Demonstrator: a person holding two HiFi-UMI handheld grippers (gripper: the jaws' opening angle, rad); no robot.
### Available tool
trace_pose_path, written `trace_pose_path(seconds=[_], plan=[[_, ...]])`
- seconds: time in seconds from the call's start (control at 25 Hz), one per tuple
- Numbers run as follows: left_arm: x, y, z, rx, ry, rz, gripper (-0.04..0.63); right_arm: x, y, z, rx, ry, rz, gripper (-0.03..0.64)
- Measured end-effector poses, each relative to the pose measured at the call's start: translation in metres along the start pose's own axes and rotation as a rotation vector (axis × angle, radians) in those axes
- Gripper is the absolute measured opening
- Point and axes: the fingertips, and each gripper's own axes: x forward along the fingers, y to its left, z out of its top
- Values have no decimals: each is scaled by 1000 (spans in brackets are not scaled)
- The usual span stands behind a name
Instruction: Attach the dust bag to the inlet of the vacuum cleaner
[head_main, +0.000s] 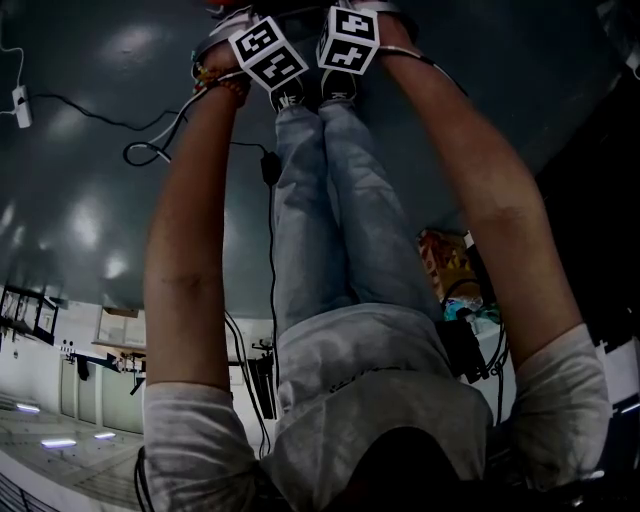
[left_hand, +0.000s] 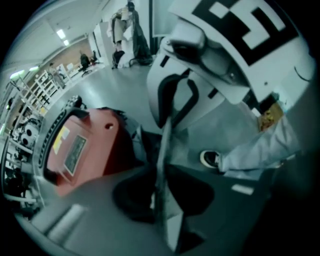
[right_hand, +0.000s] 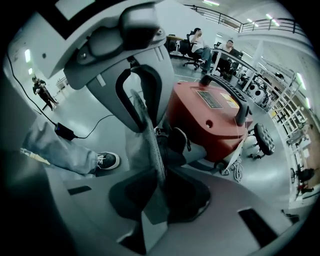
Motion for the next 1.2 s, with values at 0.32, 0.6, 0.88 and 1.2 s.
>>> trace_pose_path(seconds=[0.32, 0.6, 0.88, 1.2], plan=[[-23, -16, 1, -37, -71, 53, 74, -27, 17, 3, 68, -55, -39, 46], [-41, -27, 5, -75, -124, 95, 3, -44, 31, 24, 108, -115, -81, 12], [-39, -31, 4, -126, -134, 99, 3, -49, 36, 28, 145, -142, -111, 11], [-40, -30, 5, -131, -131, 101, 3, -50, 39, 21, 146, -140, -112, 11]])
